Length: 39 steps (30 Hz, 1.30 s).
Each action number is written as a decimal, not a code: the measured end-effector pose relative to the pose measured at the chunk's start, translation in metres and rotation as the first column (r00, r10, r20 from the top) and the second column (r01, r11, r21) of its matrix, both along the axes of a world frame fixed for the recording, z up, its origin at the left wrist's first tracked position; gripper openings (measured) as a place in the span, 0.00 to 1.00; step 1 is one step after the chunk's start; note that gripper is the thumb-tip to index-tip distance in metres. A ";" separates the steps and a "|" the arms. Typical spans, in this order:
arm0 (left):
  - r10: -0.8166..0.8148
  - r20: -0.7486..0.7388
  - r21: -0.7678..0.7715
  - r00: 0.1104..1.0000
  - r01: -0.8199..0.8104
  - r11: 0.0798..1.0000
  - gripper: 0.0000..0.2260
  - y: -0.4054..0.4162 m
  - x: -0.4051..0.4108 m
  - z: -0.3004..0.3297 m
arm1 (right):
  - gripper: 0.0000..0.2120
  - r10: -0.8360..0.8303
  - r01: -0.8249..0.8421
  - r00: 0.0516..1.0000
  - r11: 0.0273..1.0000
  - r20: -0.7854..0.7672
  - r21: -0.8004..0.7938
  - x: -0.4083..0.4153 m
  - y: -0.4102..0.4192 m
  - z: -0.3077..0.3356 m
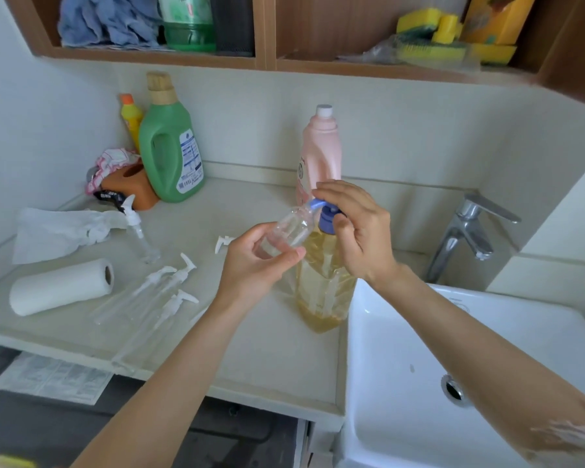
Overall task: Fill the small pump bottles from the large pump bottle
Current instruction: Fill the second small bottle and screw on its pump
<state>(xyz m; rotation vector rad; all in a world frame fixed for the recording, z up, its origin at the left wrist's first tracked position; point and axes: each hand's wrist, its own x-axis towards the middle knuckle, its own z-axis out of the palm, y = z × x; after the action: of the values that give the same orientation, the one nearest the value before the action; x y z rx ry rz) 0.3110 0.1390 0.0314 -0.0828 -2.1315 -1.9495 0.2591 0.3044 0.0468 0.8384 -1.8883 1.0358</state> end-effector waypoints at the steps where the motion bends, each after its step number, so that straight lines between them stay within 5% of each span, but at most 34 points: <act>1: -0.007 -0.011 0.002 1.000 0.007 1.000 0.14 0.001 0.000 0.002 | 0.20 0.008 -0.008 1.000 1.000 0.007 0.019 -0.001 0.003 0.006; 19: 0.014 0.019 0.007 1.000 -0.014 1.000 0.23 -0.007 -0.011 -0.005 | 0.18 -0.053 0.049 0.997 0.996 -0.049 -0.075 -0.004 -0.003 -0.018; 25: -0.033 0.025 0.042 0.999 0.032 0.999 0.19 -0.006 0.001 0.003 | 0.28 -0.039 0.042 0.998 0.998 -0.052 0.047 0.006 0.001 -0.005; 31: -0.052 0.007 0.047 0.999 0.052 0.998 0.11 -0.004 0.004 0.011 | 0.17 -0.092 0.100 0.995 0.968 -0.046 0.230 0.007 0.018 0.023; 39: -0.032 0.018 0.102 0.999 0.030 0.994 0.15 0.002 0.000 0.006 | 0.17 -0.037 0.038 0.999 0.991 0.014 -0.132 0.004 0.000 0.001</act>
<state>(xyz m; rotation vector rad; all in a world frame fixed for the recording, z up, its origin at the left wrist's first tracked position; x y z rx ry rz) 0.3112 0.1412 0.0375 -0.0794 -2.0500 -2.0816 0.2629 0.3045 0.0476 0.7195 -1.8165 1.1310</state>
